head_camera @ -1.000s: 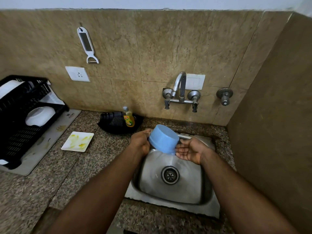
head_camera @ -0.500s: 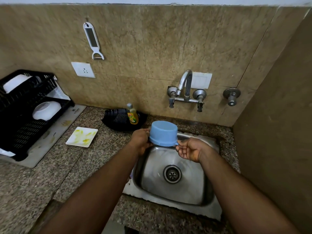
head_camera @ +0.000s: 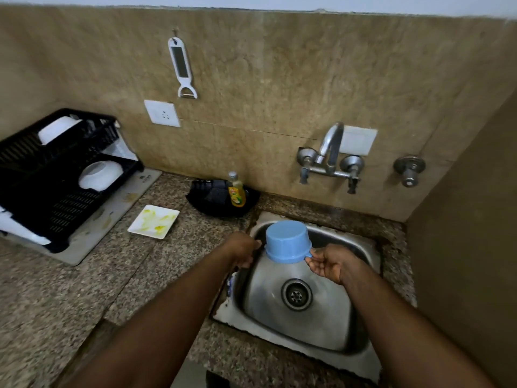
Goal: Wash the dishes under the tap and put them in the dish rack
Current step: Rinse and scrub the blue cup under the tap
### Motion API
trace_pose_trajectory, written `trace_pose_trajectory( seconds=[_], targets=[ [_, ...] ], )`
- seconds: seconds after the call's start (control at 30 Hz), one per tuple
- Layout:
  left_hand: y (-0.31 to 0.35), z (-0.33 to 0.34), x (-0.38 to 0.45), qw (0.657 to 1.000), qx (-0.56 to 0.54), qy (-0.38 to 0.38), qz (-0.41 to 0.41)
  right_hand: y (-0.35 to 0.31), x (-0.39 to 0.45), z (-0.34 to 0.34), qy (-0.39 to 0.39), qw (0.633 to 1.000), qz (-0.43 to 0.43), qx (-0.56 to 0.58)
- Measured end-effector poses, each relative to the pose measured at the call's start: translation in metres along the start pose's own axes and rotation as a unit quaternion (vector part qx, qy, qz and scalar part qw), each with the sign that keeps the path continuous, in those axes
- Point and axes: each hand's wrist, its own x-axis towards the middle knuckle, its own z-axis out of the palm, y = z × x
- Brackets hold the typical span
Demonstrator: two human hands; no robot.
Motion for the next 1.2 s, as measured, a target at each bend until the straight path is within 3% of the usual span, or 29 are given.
trace_pose_trajectory(
  seconds=[0.2,0.43,0.53,0.7,0.8,0.9,0.97,1.1,1.2],
  targets=[
    [-0.022,-0.079,-0.019,1.0,-0.008,0.02,0.018,0.013,0.014,0.059,-0.04,0.999,0.002,0.005],
    [-0.075,-0.21,-0.023,0.979,0.154,0.135,0.009,0.037,0.048,0.2,-0.073,0.995,0.024,-0.056],
    [-0.092,-0.269,-0.029,0.938,0.271,0.214,0.016,0.042,0.061,0.271,-0.096,0.99,0.042,-0.099],
    [-0.122,-0.385,-0.024,0.898,0.311,0.311,0.008,0.046,0.08,0.412,-0.15,0.978,0.035,-0.141],
    [-0.132,-0.45,-0.013,0.833,0.41,0.369,0.032,0.041,0.095,0.49,-0.165,0.977,0.018,-0.135],
    [-0.128,-0.502,-0.005,0.782,0.479,0.396,0.057,0.031,0.112,0.555,-0.164,0.977,0.004,-0.137],
    [-0.123,-0.533,0.0,0.767,0.501,0.395,0.063,0.026,0.12,0.592,-0.165,0.975,-0.009,-0.146],
    [-0.125,-0.586,0.015,0.778,0.499,0.379,0.055,0.02,0.136,0.652,-0.173,0.974,-0.031,-0.144],
    [-0.134,-0.618,0.024,0.815,0.471,0.335,0.037,0.022,0.152,0.694,-0.169,0.974,-0.048,-0.143]
  ],
)
